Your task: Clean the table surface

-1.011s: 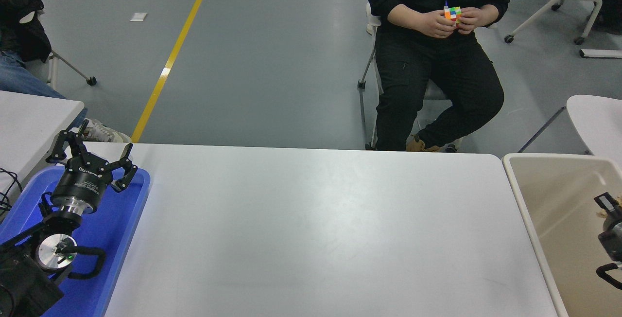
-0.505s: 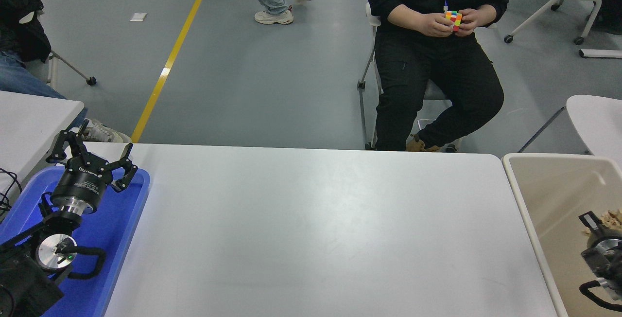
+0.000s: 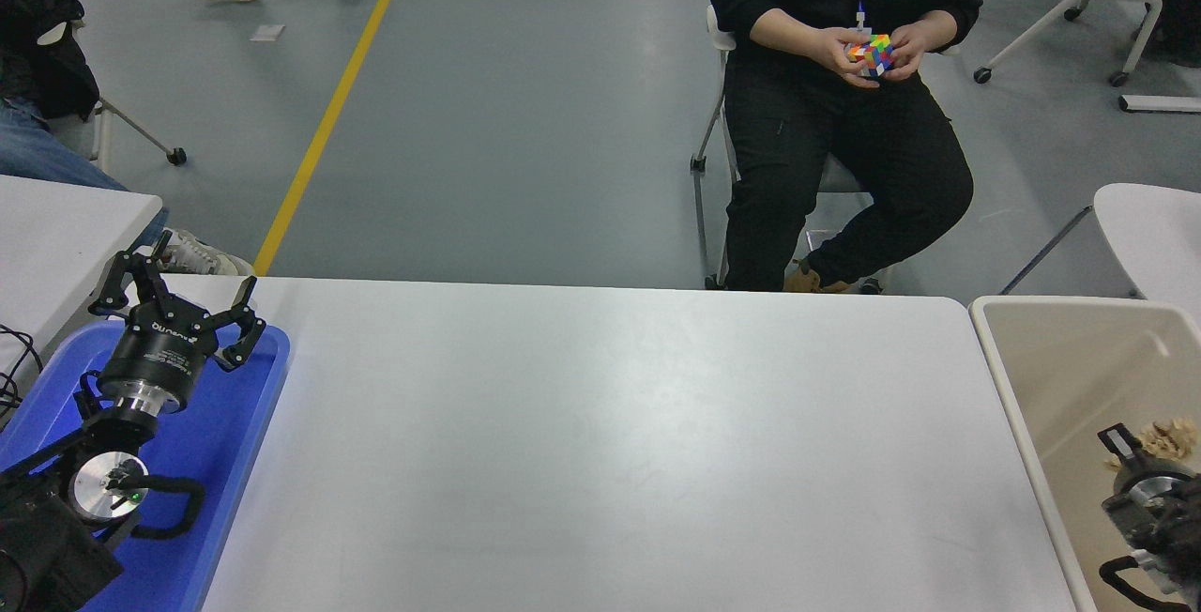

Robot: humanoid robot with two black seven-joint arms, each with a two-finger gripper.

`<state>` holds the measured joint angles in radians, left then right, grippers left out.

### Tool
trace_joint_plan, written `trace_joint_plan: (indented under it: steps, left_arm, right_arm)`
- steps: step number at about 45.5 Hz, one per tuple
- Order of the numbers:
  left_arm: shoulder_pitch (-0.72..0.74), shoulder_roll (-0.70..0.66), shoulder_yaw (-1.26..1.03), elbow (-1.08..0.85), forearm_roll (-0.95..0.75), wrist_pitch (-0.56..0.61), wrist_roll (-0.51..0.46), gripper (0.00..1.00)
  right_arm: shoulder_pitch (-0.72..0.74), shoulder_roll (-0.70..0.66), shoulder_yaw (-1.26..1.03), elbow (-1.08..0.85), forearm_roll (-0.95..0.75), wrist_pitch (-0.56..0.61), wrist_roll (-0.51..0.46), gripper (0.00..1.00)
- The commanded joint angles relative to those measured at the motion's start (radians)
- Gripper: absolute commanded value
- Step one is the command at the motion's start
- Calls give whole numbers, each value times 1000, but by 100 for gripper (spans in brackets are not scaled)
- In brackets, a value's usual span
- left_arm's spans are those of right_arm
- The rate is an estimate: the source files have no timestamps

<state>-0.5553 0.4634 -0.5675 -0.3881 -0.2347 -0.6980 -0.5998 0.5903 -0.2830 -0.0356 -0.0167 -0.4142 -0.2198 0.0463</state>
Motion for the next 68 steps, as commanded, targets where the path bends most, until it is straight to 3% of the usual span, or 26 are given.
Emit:
trace_joint_plan:
  steps: [1,3,8,17,23,49,68]
  left_arm:
    - [0,0,0,0,0,0,0,100]
    - [0,0,0,0,0,0,0,100]
    - [0,0,0,0,0,0,0,100]
    - [0,0,-2,0,0,0,0,100]
    - [0,0,0,0,0,0,0,100]
    - [0,0,0,0,0,0,0,100]
    - [0,1,0,0,0,0,0,100]
  right_arm:
    - [-7,1,-7,0,0,-24,1,56]
    - [-6,1,-7,0,0,-29,1,65]
    - [-6,1,-3,1,2,-33,1,68]
    - [-1,-9,3,1,2,-35,1,91]
    - [6,-10,5,6,2,-33,1,97]
    - [252,-235,178,113,95,-21,23,98]
    - [368,-401,629,369,94,-23,56,98]
